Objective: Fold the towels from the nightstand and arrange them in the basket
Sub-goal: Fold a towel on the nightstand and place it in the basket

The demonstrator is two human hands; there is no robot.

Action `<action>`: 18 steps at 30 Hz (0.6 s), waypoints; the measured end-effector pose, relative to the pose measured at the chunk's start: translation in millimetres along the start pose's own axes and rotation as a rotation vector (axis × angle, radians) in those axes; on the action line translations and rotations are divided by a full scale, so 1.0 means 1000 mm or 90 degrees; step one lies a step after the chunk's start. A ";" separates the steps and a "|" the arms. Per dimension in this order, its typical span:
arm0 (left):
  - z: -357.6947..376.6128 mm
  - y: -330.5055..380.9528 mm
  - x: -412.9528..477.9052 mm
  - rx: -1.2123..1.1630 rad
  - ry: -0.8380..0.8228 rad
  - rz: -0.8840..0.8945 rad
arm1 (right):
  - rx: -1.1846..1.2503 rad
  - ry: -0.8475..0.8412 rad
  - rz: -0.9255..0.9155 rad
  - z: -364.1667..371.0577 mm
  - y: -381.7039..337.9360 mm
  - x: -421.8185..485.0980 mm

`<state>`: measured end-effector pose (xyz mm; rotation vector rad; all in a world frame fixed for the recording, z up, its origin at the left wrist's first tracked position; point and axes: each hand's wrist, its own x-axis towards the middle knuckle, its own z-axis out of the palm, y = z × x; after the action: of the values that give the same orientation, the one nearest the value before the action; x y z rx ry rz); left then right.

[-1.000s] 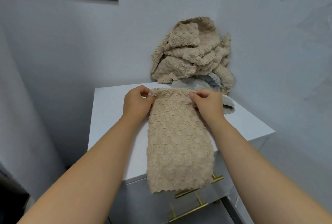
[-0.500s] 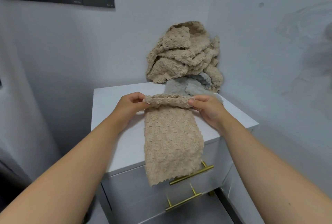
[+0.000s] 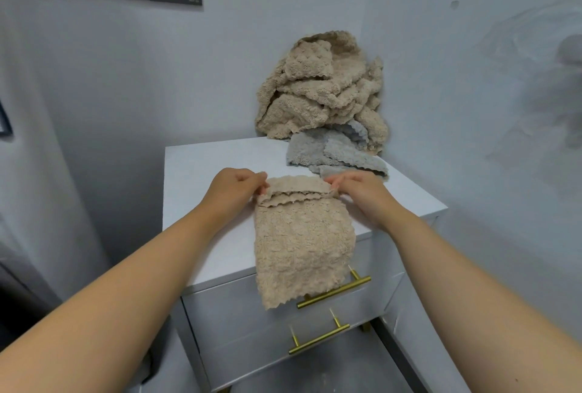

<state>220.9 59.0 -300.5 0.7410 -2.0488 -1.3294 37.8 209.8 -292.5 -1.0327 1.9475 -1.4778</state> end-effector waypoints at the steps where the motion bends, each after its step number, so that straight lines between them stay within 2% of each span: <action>1: 0.001 -0.001 0.000 0.028 0.020 0.000 | -0.028 0.021 -0.004 0.002 0.001 0.000; 4: 0.003 -0.003 0.004 0.116 0.091 -0.009 | -0.109 0.086 -0.030 0.007 0.006 -0.004; 6: 0.004 -0.004 0.006 0.169 0.103 0.008 | -0.122 0.109 -0.054 0.011 0.009 -0.004; 11: 0.005 -0.001 0.008 0.187 -0.006 0.003 | -0.172 0.064 -0.033 0.011 0.005 0.000; 15: -0.003 0.003 0.007 0.145 -0.125 -0.013 | -0.211 -0.022 -0.024 0.008 0.001 0.005; 18: -0.009 0.004 0.007 0.154 -0.166 -0.008 | -0.205 -0.088 -0.004 0.003 -0.004 0.007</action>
<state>221.9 50.2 -293.0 0.7151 -2.4476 -1.2532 36.6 202.1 -289.5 -1.2403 2.1243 -1.0842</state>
